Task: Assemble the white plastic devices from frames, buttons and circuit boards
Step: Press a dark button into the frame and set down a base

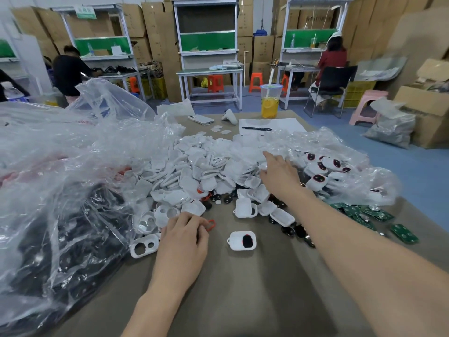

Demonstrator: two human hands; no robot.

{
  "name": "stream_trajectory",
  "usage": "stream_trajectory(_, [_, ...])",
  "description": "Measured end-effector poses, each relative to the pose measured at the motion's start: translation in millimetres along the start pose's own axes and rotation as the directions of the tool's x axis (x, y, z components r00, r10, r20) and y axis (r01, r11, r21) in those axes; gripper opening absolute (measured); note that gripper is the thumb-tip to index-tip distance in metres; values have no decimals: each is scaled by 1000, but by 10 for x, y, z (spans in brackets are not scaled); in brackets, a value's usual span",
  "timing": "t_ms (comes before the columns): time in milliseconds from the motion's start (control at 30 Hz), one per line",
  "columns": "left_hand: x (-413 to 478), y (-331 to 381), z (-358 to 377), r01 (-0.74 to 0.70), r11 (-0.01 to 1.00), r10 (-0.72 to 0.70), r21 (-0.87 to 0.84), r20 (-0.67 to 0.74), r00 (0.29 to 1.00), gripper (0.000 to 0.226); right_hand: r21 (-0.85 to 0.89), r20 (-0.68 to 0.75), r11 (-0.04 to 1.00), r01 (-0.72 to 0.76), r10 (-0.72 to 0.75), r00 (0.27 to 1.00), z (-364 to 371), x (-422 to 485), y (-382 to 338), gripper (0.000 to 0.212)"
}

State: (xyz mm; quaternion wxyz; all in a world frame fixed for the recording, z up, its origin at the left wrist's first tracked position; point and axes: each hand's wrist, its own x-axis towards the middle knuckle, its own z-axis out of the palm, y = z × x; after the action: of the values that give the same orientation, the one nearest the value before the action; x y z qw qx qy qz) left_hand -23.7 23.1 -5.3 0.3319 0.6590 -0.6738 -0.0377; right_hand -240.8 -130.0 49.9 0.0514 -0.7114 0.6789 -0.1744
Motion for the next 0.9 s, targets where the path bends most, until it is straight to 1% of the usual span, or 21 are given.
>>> stream_trajectory(67, [8, -11, 8, 4, 1000, -4, 0, -4, 1000, 19, 23, 20, 1000, -20, 20, 1000, 33, 68, 18, 57])
stream_trajectory(133, [14, -10, 13, 1, 1000, -1, -4, -11, 1000, 19, 92, -2, 996, -16, 16, 1000, 39, 97, 36, 56])
stream_trajectory(200, [21, -24, 18, 2, 1000, -2, -8, -19, 1000, 19, 186, -14, 982, -20, 22, 1000, 26, 119, 46, 58])
stream_trajectory(300, [27, -29, 23, 5, 1000, -6, -15, -26, 1000, 18, 368, -23, 928, -54, 67, 997, -40, 109, 95, 60])
stream_trajectory(367, [31, -32, 28, 6, 1000, -7, -22, -33, 999, 18, 419, -42, 907, -38, 62, 997, -72, 85, 155, 53])
stream_trajectory(433, [24, -28, 36, 3, 1000, -4, -21, -36, 999, 18, 376, -83, 926, 16, 16, 996, -71, 41, 211, 41])
stream_trajectory(500, [23, -35, 36, 1, 1000, -1, -17, -37, 999, 17, 341, -103, 940, 26, 10, 995, -45, 12, 237, 37])
stream_trajectory(533, [21, -32, 35, -2, 1000, 2, -14, -37, 999, 17, 316, -83, 949, 10, 17, 996, -35, -6, 245, 39])
stream_trajectory(600, [17, -27, 35, 0, 1000, 0, -12, -37, 999, 17, 181, 7, 983, 6, -8, 1000, -14, -41, 216, 53])
stream_trajectory(633, [21, -26, 38, 2, 1000, -2, -11, -36, 999, 17, 112, 35, 993, 42, -46, 998, -5, -55, 176, 60])
stream_trajectory(667, [24, -27, 41, 4, 1000, -4, -12, -33, 999, 18, 86, 25, 991, 99, -102, 995, 4, -63, 121, 63])
stream_trajectory(767, [24, -31, 42, 4, 1000, -4, -30, -30, 1000, 19, 126, -80, 949, 289, -281, 956, 22, -36, -103, 53])
stream_trajectory(833, [19, -33, 43, 1, 999, -2, -32, -37, 999, 18, 45, -39, 929, 367, -365, 930, 46, 2, -237, 51])
stream_trajectory(900, [14, -33, 41, 2, 999, -3, -36, -42, 999, 18, -79, 33, 919, 385, -384, 923, 96, 28, -317, 49])
